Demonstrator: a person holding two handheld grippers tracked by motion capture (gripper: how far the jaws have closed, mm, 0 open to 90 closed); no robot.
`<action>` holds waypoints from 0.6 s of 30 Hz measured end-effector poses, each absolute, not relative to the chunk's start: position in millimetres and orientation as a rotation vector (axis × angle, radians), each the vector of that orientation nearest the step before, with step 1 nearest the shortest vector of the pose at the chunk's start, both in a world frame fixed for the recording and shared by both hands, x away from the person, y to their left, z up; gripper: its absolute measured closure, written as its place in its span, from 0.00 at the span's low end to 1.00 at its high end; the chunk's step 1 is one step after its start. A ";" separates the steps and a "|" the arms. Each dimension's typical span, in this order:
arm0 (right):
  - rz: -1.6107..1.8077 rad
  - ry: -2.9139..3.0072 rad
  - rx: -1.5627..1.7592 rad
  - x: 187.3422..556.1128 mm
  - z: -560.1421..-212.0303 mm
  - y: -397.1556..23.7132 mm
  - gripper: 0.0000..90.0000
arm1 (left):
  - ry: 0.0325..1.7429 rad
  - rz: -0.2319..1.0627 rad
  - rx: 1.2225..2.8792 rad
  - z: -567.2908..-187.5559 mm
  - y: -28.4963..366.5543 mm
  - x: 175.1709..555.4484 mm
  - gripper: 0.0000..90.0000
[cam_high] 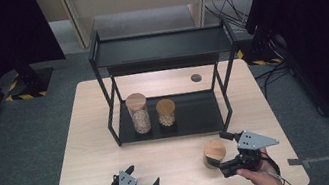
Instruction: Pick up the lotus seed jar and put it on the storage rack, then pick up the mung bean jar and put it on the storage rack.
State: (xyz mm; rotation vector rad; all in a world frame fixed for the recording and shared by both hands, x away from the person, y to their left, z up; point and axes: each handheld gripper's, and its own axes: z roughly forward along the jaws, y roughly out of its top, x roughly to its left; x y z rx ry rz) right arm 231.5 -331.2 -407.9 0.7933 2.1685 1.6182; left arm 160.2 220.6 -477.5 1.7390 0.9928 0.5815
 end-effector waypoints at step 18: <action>1.628 2.157 0.800 226.2 -412.9 -331.7 0.03 | 0.996 0.582 1.737 -477.6 220.7 160.0 0.03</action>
